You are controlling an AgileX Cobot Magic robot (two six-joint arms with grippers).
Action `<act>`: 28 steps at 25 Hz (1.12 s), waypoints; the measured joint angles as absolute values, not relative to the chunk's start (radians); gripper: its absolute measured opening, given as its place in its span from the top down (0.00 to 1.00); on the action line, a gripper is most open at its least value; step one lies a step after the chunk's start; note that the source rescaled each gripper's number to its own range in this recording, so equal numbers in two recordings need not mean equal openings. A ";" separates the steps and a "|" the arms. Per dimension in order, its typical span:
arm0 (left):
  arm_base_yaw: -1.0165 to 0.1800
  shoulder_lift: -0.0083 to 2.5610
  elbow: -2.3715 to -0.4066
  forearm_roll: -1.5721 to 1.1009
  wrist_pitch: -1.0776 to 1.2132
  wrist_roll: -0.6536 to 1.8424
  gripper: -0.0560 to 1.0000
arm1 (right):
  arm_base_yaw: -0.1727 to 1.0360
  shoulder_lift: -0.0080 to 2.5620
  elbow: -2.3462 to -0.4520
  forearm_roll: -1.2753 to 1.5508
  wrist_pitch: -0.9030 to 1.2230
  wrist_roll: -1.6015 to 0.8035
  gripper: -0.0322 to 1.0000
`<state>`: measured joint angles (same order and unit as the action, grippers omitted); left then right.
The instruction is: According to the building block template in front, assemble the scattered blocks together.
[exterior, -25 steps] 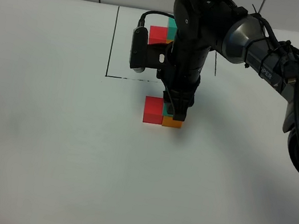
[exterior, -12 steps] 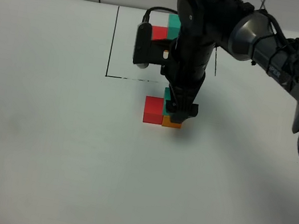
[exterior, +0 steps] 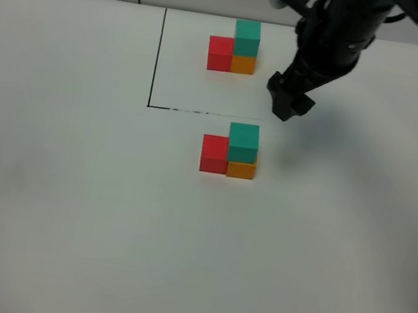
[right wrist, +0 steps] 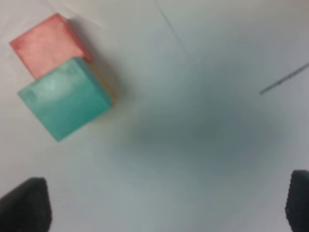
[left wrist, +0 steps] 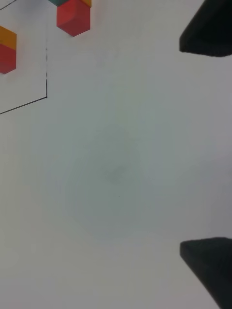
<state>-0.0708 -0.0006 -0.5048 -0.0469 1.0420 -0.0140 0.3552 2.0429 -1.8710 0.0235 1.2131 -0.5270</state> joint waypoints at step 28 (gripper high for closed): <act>-0.071 -0.001 -0.505 -0.047 1.042 -0.014 0.32 | 0.045 1.172 -0.930 0.057 0.860 -0.119 0.07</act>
<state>-0.0708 -0.0006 -0.5048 -0.0469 1.0420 -0.0140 0.0450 1.1719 -0.9305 0.0570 0.8595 -0.1188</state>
